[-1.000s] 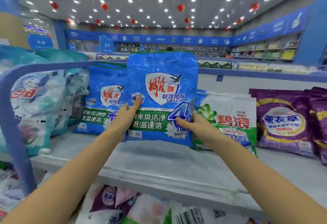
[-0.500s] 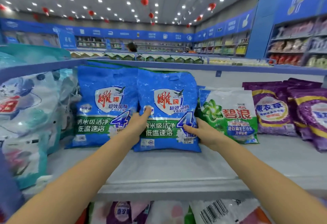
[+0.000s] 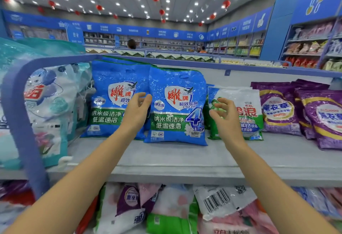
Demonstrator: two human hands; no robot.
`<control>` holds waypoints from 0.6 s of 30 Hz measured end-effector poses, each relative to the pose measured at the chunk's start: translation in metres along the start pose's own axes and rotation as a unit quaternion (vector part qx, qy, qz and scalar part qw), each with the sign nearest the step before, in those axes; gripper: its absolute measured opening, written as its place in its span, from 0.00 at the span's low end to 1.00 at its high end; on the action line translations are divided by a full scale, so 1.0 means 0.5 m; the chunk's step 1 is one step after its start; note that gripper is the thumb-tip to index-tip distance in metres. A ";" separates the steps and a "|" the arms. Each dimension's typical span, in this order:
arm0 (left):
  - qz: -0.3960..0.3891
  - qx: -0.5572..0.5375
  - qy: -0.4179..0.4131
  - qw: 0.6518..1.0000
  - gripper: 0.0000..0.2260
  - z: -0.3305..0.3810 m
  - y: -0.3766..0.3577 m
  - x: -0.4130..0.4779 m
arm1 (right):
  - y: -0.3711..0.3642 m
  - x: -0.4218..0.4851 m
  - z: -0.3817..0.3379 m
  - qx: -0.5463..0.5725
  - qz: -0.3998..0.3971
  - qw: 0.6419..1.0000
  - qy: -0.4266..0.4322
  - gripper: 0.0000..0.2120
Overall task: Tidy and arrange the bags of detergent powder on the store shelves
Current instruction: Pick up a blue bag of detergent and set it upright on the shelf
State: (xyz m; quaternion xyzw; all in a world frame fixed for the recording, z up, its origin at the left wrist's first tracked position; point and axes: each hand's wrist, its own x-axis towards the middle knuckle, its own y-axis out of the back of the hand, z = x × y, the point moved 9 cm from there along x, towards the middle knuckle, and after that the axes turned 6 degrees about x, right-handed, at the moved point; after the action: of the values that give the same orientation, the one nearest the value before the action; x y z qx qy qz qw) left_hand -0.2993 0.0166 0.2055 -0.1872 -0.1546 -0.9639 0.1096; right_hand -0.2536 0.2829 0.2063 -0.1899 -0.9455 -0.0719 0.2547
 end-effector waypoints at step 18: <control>0.207 -0.092 0.066 0.972 0.26 -0.149 0.549 -0.636 | -0.062 -0.489 -0.059 0.158 -0.165 0.973 -0.044 0.18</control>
State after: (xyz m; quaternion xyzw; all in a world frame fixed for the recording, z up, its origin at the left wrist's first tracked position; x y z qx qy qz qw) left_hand 0.0384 -0.2148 0.0851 -0.1608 -0.0159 -0.9404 0.2991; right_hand -0.0573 0.1686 0.1058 0.0086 -0.9735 0.0455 0.2239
